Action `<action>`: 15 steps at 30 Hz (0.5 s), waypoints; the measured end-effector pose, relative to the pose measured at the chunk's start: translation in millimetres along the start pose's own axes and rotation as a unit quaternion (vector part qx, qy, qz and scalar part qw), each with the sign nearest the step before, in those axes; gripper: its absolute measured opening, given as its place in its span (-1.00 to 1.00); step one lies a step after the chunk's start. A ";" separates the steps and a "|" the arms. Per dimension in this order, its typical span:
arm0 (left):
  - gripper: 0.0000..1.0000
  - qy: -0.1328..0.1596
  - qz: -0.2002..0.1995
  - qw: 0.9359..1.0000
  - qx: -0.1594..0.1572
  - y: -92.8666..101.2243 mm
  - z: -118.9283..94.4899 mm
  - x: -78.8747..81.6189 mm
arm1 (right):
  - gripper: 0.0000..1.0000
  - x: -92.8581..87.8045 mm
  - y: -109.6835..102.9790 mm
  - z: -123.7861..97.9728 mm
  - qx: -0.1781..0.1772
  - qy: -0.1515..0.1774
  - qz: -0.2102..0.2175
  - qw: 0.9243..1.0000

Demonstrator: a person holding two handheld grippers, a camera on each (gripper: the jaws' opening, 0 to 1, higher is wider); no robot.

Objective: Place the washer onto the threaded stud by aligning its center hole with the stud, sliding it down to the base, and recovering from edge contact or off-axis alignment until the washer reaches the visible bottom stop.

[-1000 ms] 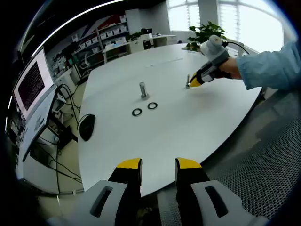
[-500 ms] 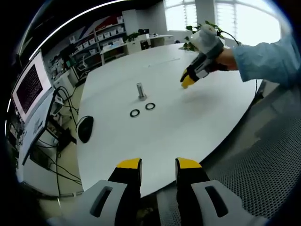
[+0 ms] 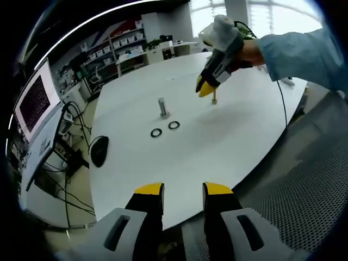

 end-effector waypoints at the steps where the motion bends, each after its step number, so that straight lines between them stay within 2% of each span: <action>1: -0.47 -0.001 0.000 1.000 -0.001 0.4 -0.1 -0.3 | -0.69 1.8 -0.5 3.3 0.001 -0.001 0.001 1.000; 3: -0.47 -0.004 0.003 1.000 -0.002 0.8 0.5 -1.2 | -0.69 4.0 -1.0 8.2 0.001 -0.005 0.002 1.000; 8: -0.47 -0.013 0.000 1.000 0.000 -0.5 1.1 -3.5 | -0.70 14.2 -11.8 19.0 0.011 -0.024 -0.028 0.999; 11: -0.46 -0.016 0.019 1.000 0.007 -4.5 0.3 -4.8 | -0.70 24.9 -17.0 23.1 0.014 -0.038 -0.060 0.997; 13: -0.47 -0.024 0.012 1.000 0.011 -8.5 0.0 -10.8 | -0.70 33.1 -16.1 27.4 0.014 -0.040 -0.063 0.997; 15: -0.47 -0.032 0.024 0.999 0.009 -7.9 0.2 -13.0 | -0.70 38.7 -15.9 30.9 0.016 -0.044 -0.068 0.997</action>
Point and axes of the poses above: the point that each gripper's makers call its tool centre point, and the gripper's own axes: z roughly forward along the fingers, y roughly to its right, x roughly out of its top, the point moved 2 cm from there along -z, roughly backward along the fingers, and after that the axes turned 14 degrees about z, right-handed, at the moved point
